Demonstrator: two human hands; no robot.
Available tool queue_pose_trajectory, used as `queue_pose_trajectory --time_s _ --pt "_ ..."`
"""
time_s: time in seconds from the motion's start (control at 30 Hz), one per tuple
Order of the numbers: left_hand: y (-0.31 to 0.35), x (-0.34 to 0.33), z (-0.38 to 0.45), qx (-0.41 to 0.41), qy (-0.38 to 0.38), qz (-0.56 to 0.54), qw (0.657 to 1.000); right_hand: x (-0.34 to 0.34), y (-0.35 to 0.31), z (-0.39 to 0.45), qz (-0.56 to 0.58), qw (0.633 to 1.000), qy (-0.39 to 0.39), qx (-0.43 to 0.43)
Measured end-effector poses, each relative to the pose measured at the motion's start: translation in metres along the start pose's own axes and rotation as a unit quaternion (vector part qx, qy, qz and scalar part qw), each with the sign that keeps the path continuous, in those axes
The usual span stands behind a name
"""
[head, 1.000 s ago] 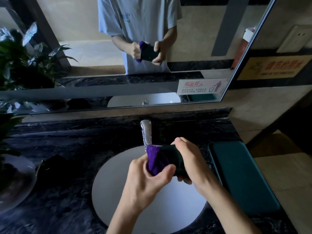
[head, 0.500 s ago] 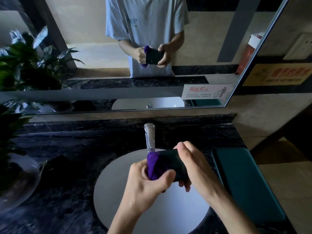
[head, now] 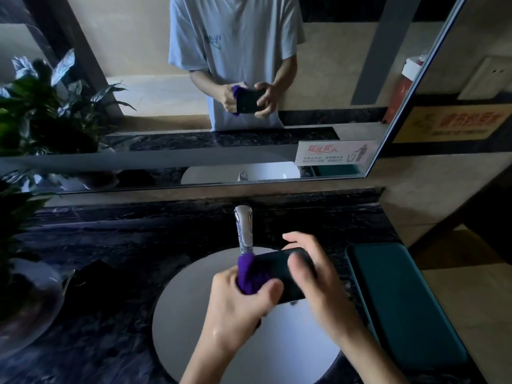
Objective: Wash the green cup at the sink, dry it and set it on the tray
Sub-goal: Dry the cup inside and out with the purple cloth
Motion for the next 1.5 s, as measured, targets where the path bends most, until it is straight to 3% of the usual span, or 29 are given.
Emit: queue_pose_trajectory --time_s 0.07,0.13,0.23,0.3,0.37,0.4,0.47,0.53,0.6,0.7,0.77,0.83,0.9,0.97,1.03,1.17,1.23,1.3,1.43,1.5 --pt "-0.011 0.009 0.000 0.053 0.064 -0.051 0.995 -0.003 -0.004 -0.010 -0.115 0.981 0.025 0.153" --pt "-0.007 0.007 -0.001 0.036 0.052 -0.016 0.998 -0.004 -0.003 -0.012 -0.114 0.976 0.080 0.166" --pt "0.006 0.002 -0.004 -0.045 -0.009 0.074 0.996 -0.004 -0.006 -0.003 -0.004 0.994 0.109 0.031" --pt "0.013 -0.005 -0.006 -0.081 -0.073 0.133 0.985 -0.004 0.006 0.003 0.071 0.986 0.049 -0.141" --pt "0.017 -0.008 -0.007 -0.074 -0.104 0.118 0.985 -0.005 0.011 0.003 0.070 0.975 -0.029 -0.210" --pt "0.017 -0.006 -0.007 -0.051 -0.089 0.074 0.992 -0.004 0.008 0.002 0.039 0.984 -0.042 -0.170" --pt "0.005 0.003 -0.004 0.027 -0.028 -0.017 0.999 0.000 -0.003 0.000 -0.076 0.997 -0.032 -0.008" --pt "-0.002 0.007 -0.005 0.055 -0.011 -0.031 0.998 0.000 -0.012 -0.003 -0.157 0.980 -0.013 0.119" --pt "-0.001 0.007 -0.005 0.033 -0.025 0.015 0.999 0.000 -0.014 -0.004 -0.132 0.982 0.026 0.131" --pt "0.011 0.003 -0.008 -0.051 -0.061 0.085 0.993 -0.003 -0.011 0.005 -0.015 0.999 0.043 0.000" --pt "0.021 -0.007 -0.012 -0.081 -0.121 0.104 0.984 -0.003 0.003 0.011 0.031 0.987 -0.004 -0.158" --pt "0.018 -0.006 -0.014 -0.063 -0.139 0.079 0.985 -0.002 0.005 0.009 0.031 0.978 -0.057 -0.196" --pt "0.010 -0.002 -0.013 -0.032 -0.107 -0.004 0.994 0.000 -0.006 0.002 -0.013 0.995 -0.070 -0.067" --pt "-0.005 0.007 -0.010 0.025 -0.042 -0.063 0.997 0.001 -0.016 -0.007 -0.119 0.987 -0.039 0.097" --pt "-0.010 0.009 -0.008 0.026 -0.044 -0.044 0.998 0.000 -0.015 -0.008 -0.144 0.979 0.011 0.142" --pt "-0.002 0.006 -0.005 -0.028 -0.089 0.044 0.995 0.002 -0.010 0.006 -0.054 0.997 0.064 0.001" --pt "-0.002 -0.001 -0.006 -0.042 -0.143 0.080 0.986 0.002 0.002 0.012 -0.018 0.990 0.021 -0.142" --pt "-0.001 -0.003 -0.005 -0.046 -0.156 0.072 0.984 0.001 0.006 0.009 0.007 0.980 -0.038 -0.194" --pt "-0.019 0.010 -0.001 0.051 -0.052 -0.078 0.994 0.005 -0.009 -0.006 -0.133 0.988 -0.028 0.075" --pt "-0.019 0.009 0.001 0.034 -0.068 -0.046 0.996 0.005 -0.009 -0.007 -0.148 0.981 0.026 0.123"
Point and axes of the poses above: each hand's wrist, its own z-axis towards the middle knuckle, its own x-axis out of the back of the hand, y = z × x, the point moved 5 cm from there along z, towards the middle knuckle, and after that the axes turned 10 degrees about -x, right-handed, at the moved point
